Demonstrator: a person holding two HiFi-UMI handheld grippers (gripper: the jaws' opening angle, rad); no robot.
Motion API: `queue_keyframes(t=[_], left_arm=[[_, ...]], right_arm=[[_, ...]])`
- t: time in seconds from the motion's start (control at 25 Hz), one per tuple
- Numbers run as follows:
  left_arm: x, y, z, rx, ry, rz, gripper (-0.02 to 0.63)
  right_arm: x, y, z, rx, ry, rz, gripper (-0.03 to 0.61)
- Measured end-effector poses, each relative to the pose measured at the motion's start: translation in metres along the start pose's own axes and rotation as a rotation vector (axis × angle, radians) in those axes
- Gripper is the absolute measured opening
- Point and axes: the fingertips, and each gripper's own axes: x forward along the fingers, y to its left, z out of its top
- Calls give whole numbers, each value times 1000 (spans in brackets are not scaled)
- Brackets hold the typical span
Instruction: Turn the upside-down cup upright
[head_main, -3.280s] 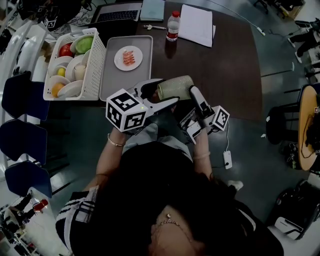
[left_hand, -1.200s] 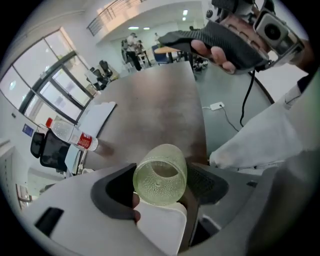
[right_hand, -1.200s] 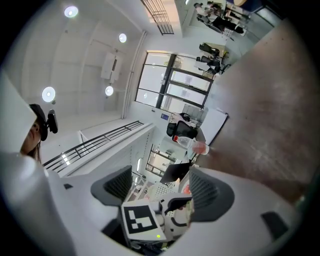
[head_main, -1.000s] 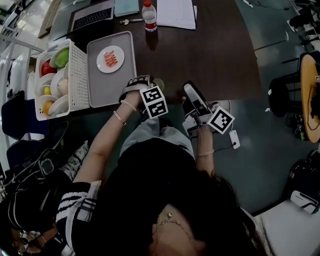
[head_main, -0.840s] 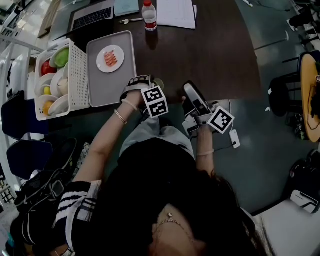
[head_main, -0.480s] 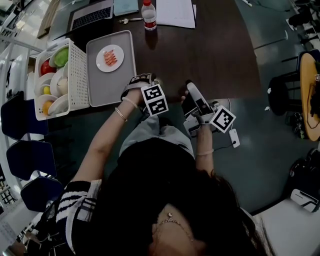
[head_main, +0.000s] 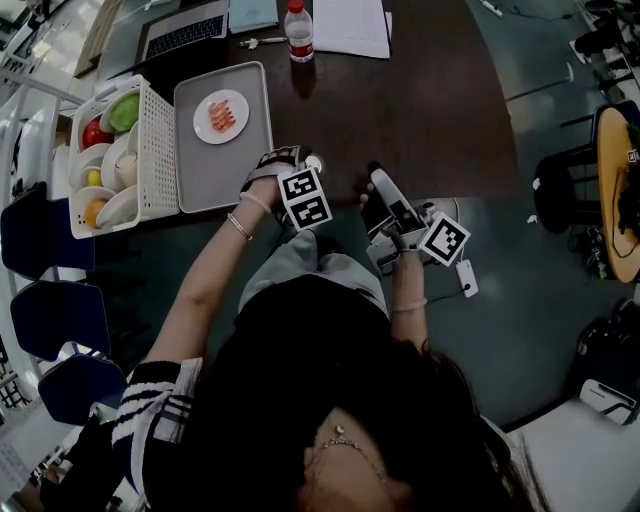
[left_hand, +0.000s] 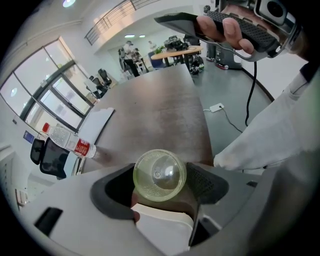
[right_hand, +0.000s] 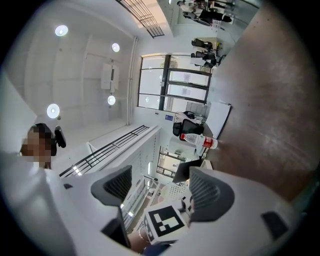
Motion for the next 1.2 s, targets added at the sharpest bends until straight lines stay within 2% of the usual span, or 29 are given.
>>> queue_keyframes(t=[0.32, 0.6, 0.72, 0.92, 0.96, 1.0, 1.04, 1.16, 1.2], left_arm=[[-10, -2, 0, -34, -32, -40, 324], [-34, 6, 3, -103, -97, -8, 324], [-58, 18, 6, -217, -193, 32, 324], [-122, 46, 8, -580, -476, 82, 324], [-133, 50, 6, -638, -520, 94, 324], [-144, 53, 5, -678, -555, 110, 324], [-153, 55, 3, -704, -583, 130, 324], [-175, 58, -2, -764, -650, 193, 322], [-182, 60, -5, -795, -677, 219, 304]], right_arm=[[1, 4, -7, 11, 16, 10, 377], [1, 8, -13, -14, 24, 13, 377], [4, 11, -16, -64, 35, -2, 377], [11, 17, -17, -210, 53, -61, 374], [12, 18, -15, -245, 48, -83, 332], [13, 18, -14, -281, 39, -111, 226], [14, 17, -12, -312, 29, -140, 165], [14, 16, -9, -387, 12, -196, 103], [15, 17, -8, -418, 11, -205, 86]])
